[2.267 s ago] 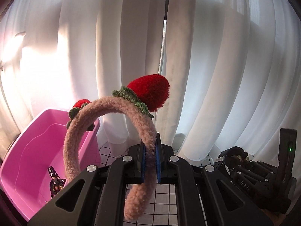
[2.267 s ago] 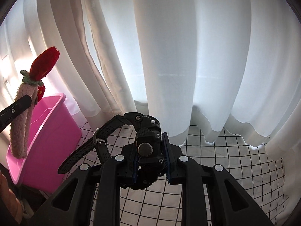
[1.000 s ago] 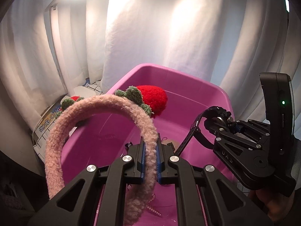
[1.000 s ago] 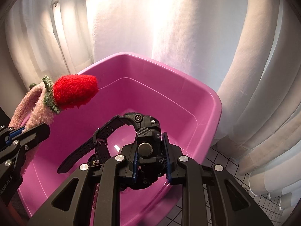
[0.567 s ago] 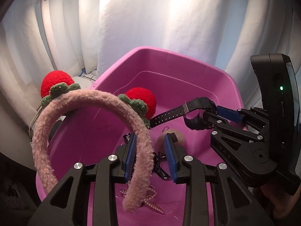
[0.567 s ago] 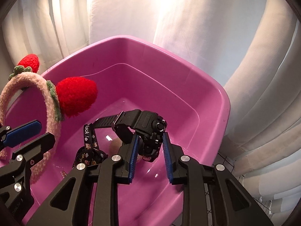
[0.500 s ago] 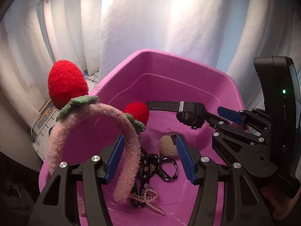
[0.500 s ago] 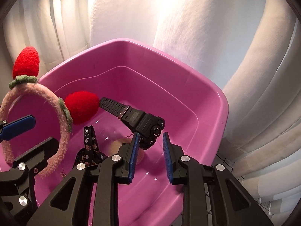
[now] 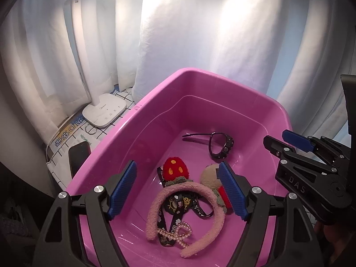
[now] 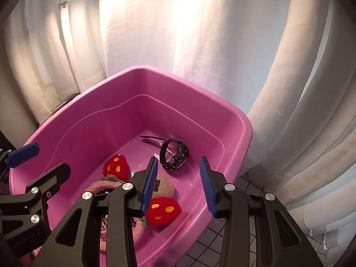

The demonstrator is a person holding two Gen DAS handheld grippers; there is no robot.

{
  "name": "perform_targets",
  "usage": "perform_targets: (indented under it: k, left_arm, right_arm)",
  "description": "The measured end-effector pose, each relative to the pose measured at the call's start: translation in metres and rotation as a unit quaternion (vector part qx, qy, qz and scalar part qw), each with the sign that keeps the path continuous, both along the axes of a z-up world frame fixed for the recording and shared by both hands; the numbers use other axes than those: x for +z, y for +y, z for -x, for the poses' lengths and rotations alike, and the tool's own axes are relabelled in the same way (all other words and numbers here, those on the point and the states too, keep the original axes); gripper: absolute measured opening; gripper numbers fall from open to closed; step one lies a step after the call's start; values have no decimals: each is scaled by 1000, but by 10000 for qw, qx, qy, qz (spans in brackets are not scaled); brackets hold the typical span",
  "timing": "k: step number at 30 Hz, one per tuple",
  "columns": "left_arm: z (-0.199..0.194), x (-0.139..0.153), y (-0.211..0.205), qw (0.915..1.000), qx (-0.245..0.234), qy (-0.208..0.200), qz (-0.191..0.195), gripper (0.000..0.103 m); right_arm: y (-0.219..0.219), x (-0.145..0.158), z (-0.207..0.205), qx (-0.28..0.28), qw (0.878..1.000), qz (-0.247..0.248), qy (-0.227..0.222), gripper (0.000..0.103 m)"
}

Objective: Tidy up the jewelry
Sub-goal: 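Open both tools to drop the headband and watch into the tub, then move both tools back toward the two silver rings on the table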

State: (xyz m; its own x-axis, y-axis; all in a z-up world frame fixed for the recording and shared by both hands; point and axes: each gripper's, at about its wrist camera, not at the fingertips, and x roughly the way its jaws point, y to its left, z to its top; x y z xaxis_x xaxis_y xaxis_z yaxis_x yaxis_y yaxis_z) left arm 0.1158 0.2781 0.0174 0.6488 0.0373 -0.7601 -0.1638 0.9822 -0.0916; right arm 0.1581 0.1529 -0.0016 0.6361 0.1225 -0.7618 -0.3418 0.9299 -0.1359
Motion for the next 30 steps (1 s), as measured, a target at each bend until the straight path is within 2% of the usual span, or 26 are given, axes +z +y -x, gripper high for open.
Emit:
perform_targets:
  k: [4,6,12,21,25,30]
  left_arm:
    - [14,13,-9,9998,1,-205,-87,79]
    - [21,19,-16,9995,-69,-303,-83,79]
    - [33,25,-52,9983,-439,-356,100,80]
    - [33,25,-131,9927,-1153,-317,160,80]
    - [34,28,-163,9895,-1382,-387,172,83]
    - [34,25,-202,9842,-1727,-362,117,84]
  right_arm:
    - [-11,9,17,-16,9997,-220,-82,38]
    - [-23,15,31,-73,9992,-366,-168,42]
    - [-84,23,63,-550,9952,-774,-234,45]
    - [-189,13,99,-1565,9827,-982,-95,46]
    - [-227,11,119,-1913,9765,-985,-105,50]
    - [-268,5,138,-2324,9679,-955,-87,50]
